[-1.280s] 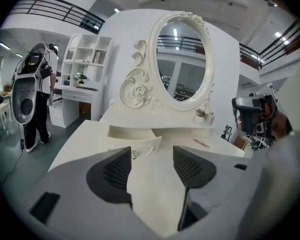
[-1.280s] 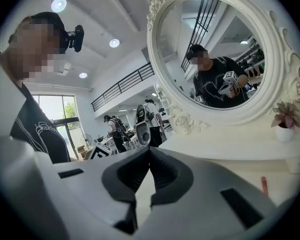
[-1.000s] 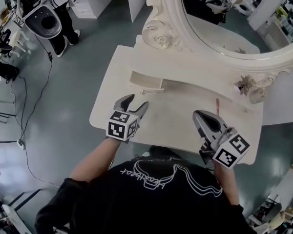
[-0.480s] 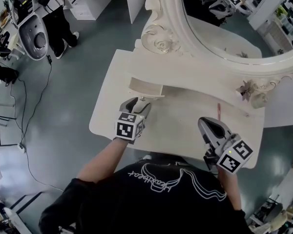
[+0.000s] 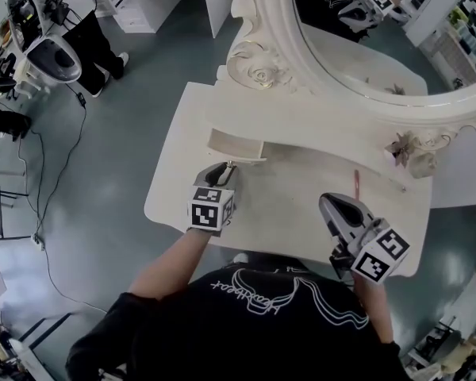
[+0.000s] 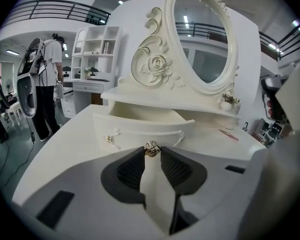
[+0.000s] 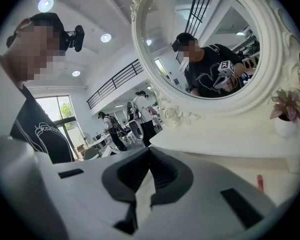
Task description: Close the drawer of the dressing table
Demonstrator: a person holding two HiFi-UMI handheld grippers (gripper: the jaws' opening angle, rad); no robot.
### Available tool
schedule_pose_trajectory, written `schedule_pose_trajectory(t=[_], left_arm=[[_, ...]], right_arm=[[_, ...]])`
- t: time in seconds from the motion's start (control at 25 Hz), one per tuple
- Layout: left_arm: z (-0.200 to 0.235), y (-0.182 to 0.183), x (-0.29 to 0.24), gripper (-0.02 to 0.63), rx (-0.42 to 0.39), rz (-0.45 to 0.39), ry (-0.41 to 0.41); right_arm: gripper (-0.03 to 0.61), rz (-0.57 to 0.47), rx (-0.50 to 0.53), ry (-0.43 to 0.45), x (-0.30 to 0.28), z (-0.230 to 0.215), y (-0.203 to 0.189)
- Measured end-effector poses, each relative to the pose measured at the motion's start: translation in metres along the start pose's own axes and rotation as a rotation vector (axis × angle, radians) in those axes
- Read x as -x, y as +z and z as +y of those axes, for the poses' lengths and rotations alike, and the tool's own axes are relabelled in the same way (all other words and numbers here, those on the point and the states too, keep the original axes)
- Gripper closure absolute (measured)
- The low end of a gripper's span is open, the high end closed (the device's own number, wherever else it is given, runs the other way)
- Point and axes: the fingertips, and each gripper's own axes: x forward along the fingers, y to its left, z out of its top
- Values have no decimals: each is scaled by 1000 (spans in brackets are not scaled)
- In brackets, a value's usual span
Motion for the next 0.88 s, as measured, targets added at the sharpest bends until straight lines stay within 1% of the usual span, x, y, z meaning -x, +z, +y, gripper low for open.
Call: schedule_pose_trajectory(t=[0.48,0.88], left_arm=[[0,-1,-3,518,-13,5,-6],[0,-1,-3,518,9,17,-4]], right_arm=[[575,13,-16,9,-3,-6,-5],[575,31,-18,12,-3,-10,-8]])
